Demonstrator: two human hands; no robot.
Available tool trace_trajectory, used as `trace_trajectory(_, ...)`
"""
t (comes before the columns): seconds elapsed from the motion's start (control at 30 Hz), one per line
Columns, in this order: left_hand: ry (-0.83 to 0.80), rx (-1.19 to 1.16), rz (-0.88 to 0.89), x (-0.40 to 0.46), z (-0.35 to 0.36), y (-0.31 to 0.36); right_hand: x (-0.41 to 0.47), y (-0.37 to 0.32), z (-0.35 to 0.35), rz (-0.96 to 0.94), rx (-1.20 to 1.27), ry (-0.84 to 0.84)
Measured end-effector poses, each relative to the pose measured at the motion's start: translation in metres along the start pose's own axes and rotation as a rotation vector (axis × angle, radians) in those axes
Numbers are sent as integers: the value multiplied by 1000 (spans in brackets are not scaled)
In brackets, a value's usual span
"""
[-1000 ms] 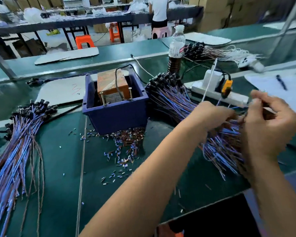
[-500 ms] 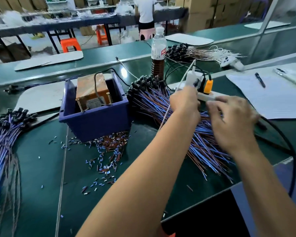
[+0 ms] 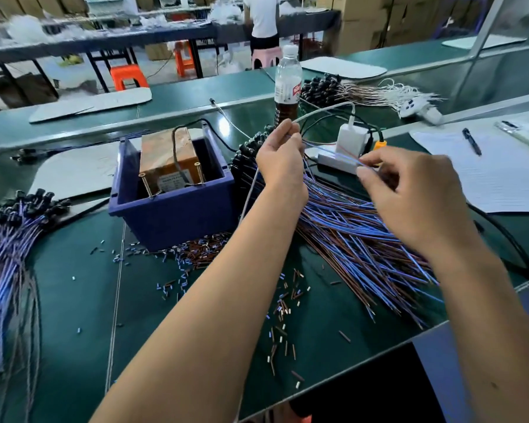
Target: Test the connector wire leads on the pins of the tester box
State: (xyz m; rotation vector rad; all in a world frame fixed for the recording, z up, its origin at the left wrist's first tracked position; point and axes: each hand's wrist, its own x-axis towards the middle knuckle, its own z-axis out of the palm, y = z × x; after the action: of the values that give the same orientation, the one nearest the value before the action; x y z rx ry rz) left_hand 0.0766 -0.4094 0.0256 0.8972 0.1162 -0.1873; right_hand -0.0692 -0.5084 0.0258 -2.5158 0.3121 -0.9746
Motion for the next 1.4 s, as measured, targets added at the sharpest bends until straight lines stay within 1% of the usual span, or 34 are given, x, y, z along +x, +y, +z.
trace_trajectory(0.03, 10, 113, 36, 3, -5, 0, 2, 1, -4, 6, -30, -8)
trace_trajectory(0.07, 17, 306, 109, 5, -10, 1, 3, 3, -8, 18, -56, -36)
trace_trajectory(0.17, -6, 1103, 486, 10, -27, -1, 2, 10, -4, 73, -97, -146)
trace_trajectory(0.2, -3, 1300, 577, 10, -32, -2, 0, 12, 1, 88, -115, -167)
trace_trajectory(0.23, 9, 1442, 640, 11, -35, -3, -2, 13, 7, 97, -127, -176)
trace_trajectory(0.3, 36, 1616, 691, 9, -40, -5, -7, 15, 20, 103, -142, -175)
trace_trajectory(0.4, 22, 1735, 689, 3, -43, -3, -14, 19, 34, 122, -186, -167)
trace_trajectory(0.47, -47, 1752, 686, -3, -45, 1, -14, 19, 39, 140, -202, -131)
trace_trajectory(0.6, -362, 1601, 547, -20, -57, 19, -11, 4, 44, 97, -117, 19)
trace_trajectory(0.67, -550, 1626, 473, -31, -72, 38, -13, -19, 50, 28, -20, 66)
trace_trajectory(0.73, -641, 1641, 355, -44, -95, 61, -19, -51, 60, -78, 102, 20)
trace_trajectory(0.8, -627, 1599, 188, -55, -127, 87, -27, -87, 71, -189, 220, -93)
trace_trajectory(0.83, -599, 1602, 104, -59, -143, 99, -31, -103, 76, -237, 262, -162)
trace_trajectory(0.9, -483, 1659, -12, -67, -180, 127, -41, -142, 91, -337, 303, -316)
trace_trajectory(1.0, -219, 1814, -74, -74, -232, 166, -58, -202, 125, -483, 212, -570)
trace_trajectory(1.07, -7, 1939, -79, -76, -261, 184, -68, -242, 152, -565, 140, -720)
trace_trajectory(1.13, 257, 1996, 6, -76, -288, 196, -74, -274, 177, -570, 171, -825)
trace_trajectory(1.2, 494, 1918, 118, -73, -307, 202, -75, -294, 200, -510, 197, -922)
trace_trajectory(1.23, 582, 1863, 177, -71, -314, 204, -74, -300, 210, -497, 168, -965)
trace_trajectory(1.3, 697, 1803, 297, -60, -325, 208, -73, -310, 227, -506, 51, -1005)
trace_trajectory(1.4, 807, 1873, 437, -35, -336, 212, -67, -319, 237, -514, -51, -1006)
